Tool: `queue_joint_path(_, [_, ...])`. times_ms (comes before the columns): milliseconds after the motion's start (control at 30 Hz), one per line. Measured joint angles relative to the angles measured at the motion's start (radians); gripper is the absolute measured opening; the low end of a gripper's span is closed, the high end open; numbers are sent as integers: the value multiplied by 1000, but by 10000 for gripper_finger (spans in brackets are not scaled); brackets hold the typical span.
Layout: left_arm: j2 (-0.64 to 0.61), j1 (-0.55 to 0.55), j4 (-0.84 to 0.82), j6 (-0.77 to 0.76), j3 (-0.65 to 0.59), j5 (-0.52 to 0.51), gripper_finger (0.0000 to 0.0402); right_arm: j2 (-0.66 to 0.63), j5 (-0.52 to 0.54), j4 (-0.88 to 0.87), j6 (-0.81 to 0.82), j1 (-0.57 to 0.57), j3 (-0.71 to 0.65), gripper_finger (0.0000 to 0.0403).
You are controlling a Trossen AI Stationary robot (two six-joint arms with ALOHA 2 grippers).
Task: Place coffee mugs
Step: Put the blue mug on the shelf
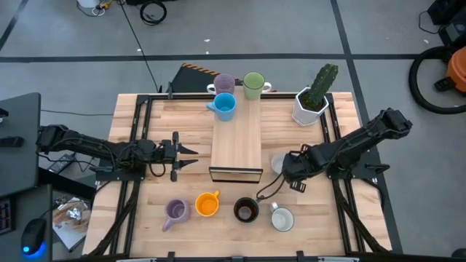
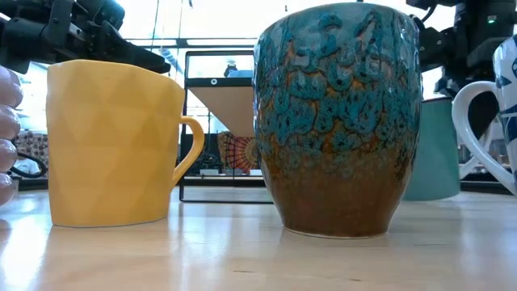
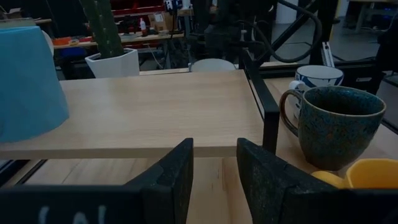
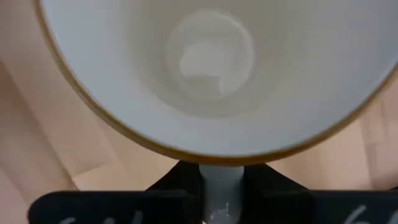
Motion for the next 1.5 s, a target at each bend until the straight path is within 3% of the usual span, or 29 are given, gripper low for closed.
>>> queue_joint_path(533, [0, 0, -6, -5, 0, 0, 130, -14, 11, 19, -279, -144, -16, 55])
queue_joint_path(767, [0, 0, -5, -5, 0, 0, 130, -97, -12, 87, -317, -202, -101, 56])
queue_joint_path(1067, [0, 0, -4, -17, 0, 0, 130, -173, -12, 83, -408, -270, -116, 56])
queue_joint_path(1500, [0, 0, -4, -48, 0, 0, 130, -171, -19, 118, -645, -400, -116, 55])
